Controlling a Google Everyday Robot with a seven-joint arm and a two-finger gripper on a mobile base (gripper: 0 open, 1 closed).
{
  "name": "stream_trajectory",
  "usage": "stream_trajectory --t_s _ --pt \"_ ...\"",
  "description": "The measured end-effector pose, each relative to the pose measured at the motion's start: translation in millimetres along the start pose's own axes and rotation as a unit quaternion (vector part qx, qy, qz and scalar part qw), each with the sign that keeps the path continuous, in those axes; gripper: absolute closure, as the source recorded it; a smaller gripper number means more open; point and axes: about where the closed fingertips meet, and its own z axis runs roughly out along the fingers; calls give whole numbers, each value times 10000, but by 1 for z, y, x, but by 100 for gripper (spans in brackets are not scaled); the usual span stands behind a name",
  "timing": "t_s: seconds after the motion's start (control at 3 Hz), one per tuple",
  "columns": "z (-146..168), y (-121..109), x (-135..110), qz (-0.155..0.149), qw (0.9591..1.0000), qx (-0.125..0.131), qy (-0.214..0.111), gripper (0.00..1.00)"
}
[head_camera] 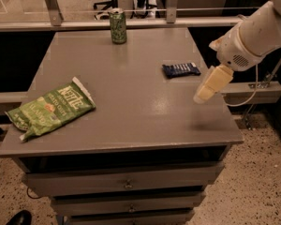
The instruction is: Pick rxbar blueberry
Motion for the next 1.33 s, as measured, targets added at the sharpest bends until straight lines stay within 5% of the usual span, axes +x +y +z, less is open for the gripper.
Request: stream_trajectory --t_s 0.67,1.33 --pt "86 -35 -34 355 9970 84 -681 0" --pt "129 -74 -57 893 9918 186 -896 0"
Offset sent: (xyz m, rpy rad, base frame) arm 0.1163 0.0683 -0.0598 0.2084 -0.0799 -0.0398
